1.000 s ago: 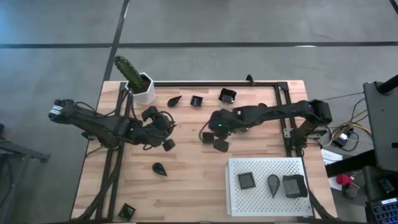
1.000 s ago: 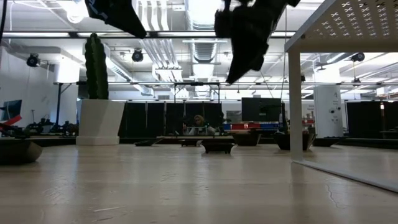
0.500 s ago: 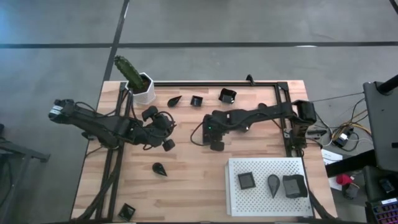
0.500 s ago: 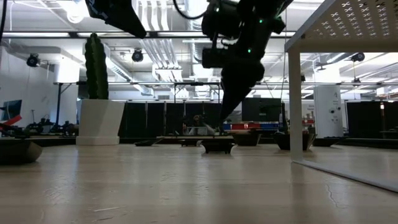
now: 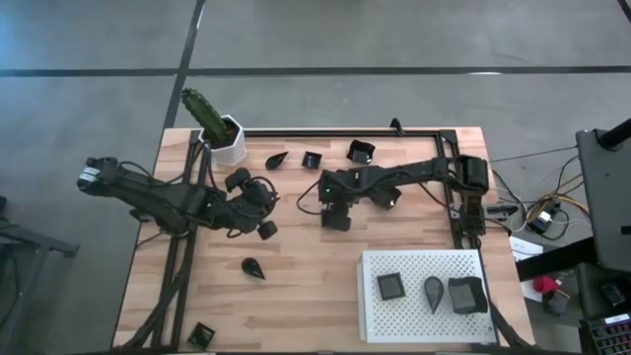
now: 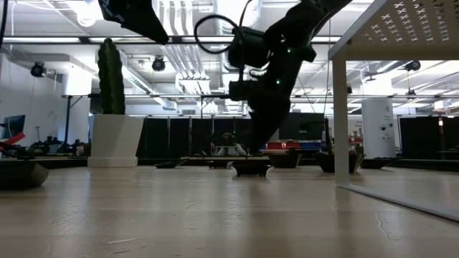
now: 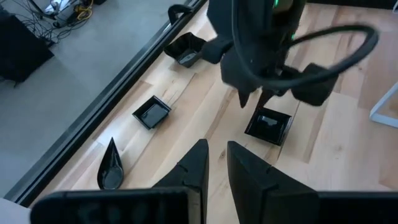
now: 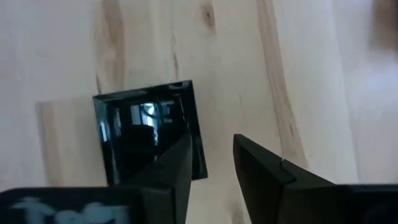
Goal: Pick & Place Mini shaped plates
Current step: Stack the square plate on top of the other square plate on the shelf
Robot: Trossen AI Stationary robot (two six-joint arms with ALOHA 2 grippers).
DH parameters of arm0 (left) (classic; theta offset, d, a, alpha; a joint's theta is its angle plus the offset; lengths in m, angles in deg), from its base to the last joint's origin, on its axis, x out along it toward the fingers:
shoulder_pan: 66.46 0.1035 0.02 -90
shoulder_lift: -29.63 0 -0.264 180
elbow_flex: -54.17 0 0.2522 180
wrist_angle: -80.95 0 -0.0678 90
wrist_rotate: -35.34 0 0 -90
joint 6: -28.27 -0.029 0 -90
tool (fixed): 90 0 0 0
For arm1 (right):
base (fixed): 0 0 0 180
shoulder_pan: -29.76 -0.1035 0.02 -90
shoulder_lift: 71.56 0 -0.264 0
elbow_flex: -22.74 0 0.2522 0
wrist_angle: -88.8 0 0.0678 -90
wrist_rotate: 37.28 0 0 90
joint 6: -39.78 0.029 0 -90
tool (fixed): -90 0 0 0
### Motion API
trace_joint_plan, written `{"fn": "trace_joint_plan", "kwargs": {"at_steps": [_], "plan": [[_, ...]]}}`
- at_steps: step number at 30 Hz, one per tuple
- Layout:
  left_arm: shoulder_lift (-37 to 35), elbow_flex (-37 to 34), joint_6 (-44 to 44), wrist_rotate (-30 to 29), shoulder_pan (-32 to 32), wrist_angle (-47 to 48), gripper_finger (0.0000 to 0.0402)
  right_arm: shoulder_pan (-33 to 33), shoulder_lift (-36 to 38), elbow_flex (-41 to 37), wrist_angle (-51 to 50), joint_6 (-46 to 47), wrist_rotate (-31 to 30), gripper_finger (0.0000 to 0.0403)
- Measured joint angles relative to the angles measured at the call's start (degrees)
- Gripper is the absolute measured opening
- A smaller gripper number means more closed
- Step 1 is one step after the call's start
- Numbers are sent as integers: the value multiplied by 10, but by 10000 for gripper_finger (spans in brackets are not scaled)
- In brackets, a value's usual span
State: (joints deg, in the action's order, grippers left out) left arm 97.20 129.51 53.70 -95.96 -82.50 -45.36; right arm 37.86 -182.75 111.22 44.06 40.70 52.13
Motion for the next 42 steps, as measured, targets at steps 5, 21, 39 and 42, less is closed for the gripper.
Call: {"fn": "trace_joint_plan", "kwargs": {"at_steps": [5, 21, 39, 42], "plan": [[0, 0, 0, 0, 0, 1, 53, 5, -28, 0, 14, -13, 6, 110], [0, 0, 0, 1, 0, 4, 53, 15, -40, 3, 12, -27, 45, 32], [0, 0, 0, 1, 0, 4, 53, -9, 86, 12, -57, -19, 57, 8], [0, 0, 0, 1, 0, 4, 53, -27, 126, 23, -105, -14, 56, 8]]}}
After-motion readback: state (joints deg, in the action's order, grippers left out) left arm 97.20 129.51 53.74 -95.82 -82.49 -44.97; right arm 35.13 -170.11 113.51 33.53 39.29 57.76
